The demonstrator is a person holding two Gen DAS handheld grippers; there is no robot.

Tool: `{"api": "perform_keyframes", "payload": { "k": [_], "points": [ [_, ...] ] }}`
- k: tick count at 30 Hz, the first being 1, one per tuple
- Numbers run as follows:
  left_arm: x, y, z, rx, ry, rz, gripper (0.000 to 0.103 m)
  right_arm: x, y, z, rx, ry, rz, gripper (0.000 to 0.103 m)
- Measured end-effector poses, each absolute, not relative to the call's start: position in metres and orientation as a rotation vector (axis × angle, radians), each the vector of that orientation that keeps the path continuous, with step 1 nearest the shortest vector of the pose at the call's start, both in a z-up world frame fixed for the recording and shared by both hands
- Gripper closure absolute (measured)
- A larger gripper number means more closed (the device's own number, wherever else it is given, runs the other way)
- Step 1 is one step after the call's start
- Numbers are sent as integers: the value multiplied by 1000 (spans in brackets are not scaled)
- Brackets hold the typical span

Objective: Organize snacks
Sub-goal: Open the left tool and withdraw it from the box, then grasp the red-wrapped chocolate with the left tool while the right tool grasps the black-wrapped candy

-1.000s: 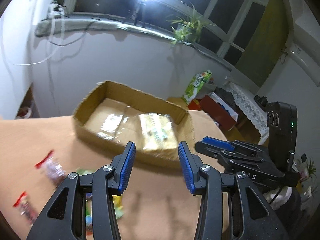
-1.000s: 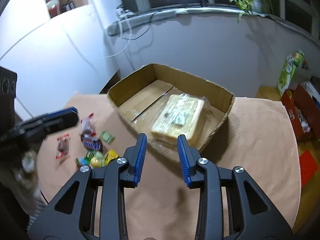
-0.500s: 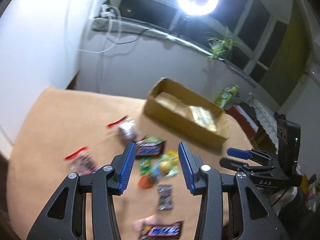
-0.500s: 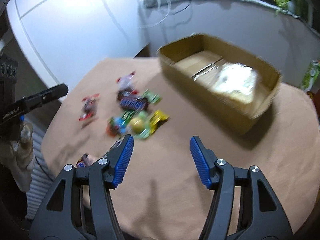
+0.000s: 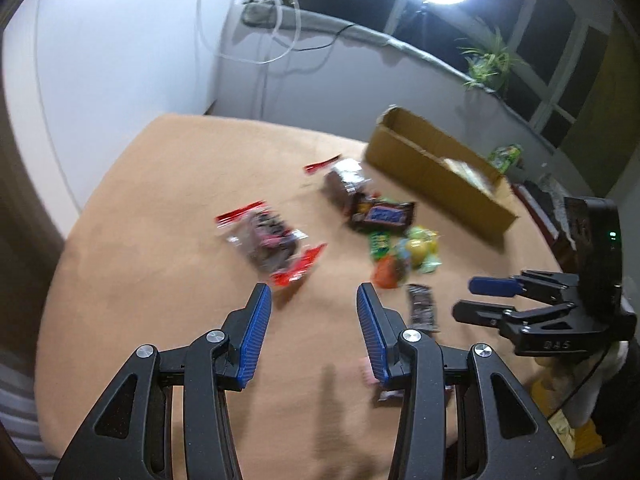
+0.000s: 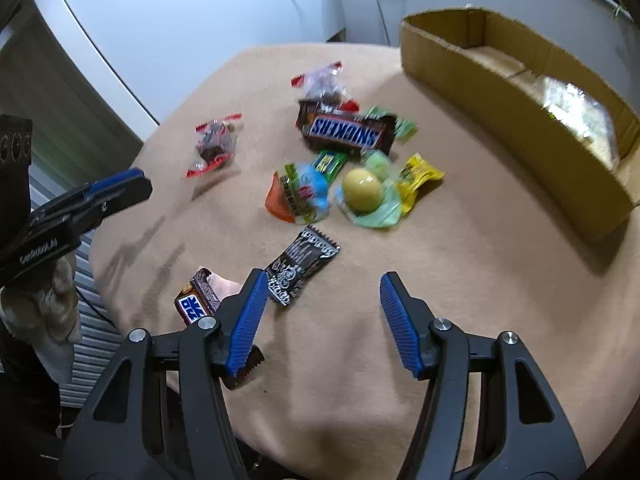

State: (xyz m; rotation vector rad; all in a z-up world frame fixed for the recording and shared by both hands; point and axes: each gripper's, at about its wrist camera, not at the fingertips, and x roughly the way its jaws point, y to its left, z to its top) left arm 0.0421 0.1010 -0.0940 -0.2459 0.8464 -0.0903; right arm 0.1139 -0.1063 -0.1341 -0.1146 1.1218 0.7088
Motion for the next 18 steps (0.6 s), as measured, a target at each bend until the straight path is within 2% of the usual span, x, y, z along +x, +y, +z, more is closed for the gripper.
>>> {"api": "perform_keyframes", "payload": {
  "k": [4,10,13,18],
  "points": [
    [50,116,-102,-280,859,-79,58,115,-99,-143,-103,1166,716,47],
    [72,126,-113,-356,885,-101,57,117,-89,-144,-117,1169,697,47],
    [83,129,-119,-383,897,-102,51,118,-80,-144,-131,1168,692,47],
    [95,136,-124,-438,905,-100,51,116,-64,-144,-194,1144,684,47]
  ]
}}
